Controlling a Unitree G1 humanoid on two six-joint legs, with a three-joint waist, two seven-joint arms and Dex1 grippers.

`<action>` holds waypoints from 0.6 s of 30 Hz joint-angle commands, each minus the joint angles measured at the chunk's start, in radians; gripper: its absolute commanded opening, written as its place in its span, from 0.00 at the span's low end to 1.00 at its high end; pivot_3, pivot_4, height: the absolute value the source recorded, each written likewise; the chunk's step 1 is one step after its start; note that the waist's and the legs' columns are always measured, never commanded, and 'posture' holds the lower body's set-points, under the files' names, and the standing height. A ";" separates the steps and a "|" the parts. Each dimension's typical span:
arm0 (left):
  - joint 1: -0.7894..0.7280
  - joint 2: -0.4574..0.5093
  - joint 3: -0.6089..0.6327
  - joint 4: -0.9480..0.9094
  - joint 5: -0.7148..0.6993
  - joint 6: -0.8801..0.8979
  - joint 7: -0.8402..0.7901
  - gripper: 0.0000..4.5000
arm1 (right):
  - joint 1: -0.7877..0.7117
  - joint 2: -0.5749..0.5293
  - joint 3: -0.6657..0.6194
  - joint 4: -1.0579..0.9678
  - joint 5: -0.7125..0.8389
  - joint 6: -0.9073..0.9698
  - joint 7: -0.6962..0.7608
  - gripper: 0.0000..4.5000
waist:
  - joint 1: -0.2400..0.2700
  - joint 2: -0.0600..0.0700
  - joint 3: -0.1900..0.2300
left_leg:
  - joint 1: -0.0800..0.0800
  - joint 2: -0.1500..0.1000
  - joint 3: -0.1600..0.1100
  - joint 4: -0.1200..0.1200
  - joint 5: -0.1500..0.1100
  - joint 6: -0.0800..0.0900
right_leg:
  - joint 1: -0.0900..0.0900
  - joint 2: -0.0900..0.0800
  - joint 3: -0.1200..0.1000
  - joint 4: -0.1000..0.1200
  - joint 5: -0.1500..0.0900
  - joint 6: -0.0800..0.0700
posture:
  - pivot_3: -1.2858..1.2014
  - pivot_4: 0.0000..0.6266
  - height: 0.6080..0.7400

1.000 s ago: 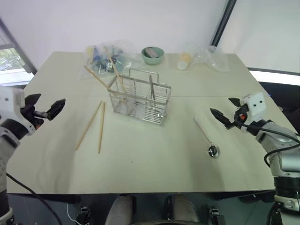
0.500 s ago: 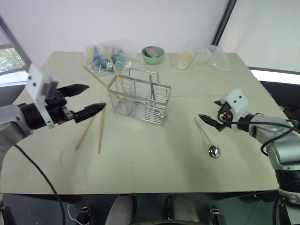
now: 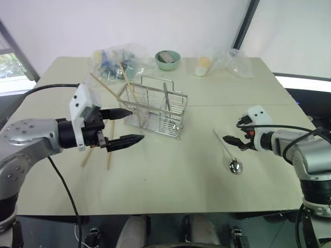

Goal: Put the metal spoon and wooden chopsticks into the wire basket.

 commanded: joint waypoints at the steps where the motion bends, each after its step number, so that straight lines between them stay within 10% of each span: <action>1: -0.034 -0.002 -0.007 0.004 0.009 -0.023 -0.007 1.00 | 0.013 0.010 -0.017 -0.054 0.024 0.046 -0.012 1.00 | 0.001 0.000 0.000 | 0.000 0.000 0.000 0.000 0.000 0.000 | 0.000 0.000 0.000 0.000 0.000 0.000 | 0.52 0.24 0.19; 10: -0.037 -0.003 -0.012 0.007 0.027 -0.036 0.003 1.00 | 0.098 0.066 -0.002 -0.169 0.064 0.120 -0.043 1.00 | 0.000 0.000 0.000 | 0.001 0.000 -0.001 -0.001 0.000 0.000 | 0.002 0.004 0.000 -0.001 0.000 0.000 | 0.52 0.24 0.19; 18: -0.050 0.000 -0.005 0.000 0.012 -0.026 0.017 1.00 | 0.109 0.120 -0.016 -0.105 0.064 0.108 -0.076 0.23 | 0.000 -0.001 0.000 | 0.003 0.003 -0.003 -0.001 0.000 0.000 | 0.003 0.009 0.000 -0.001 0.000 0.000 | 0.52 0.24 0.19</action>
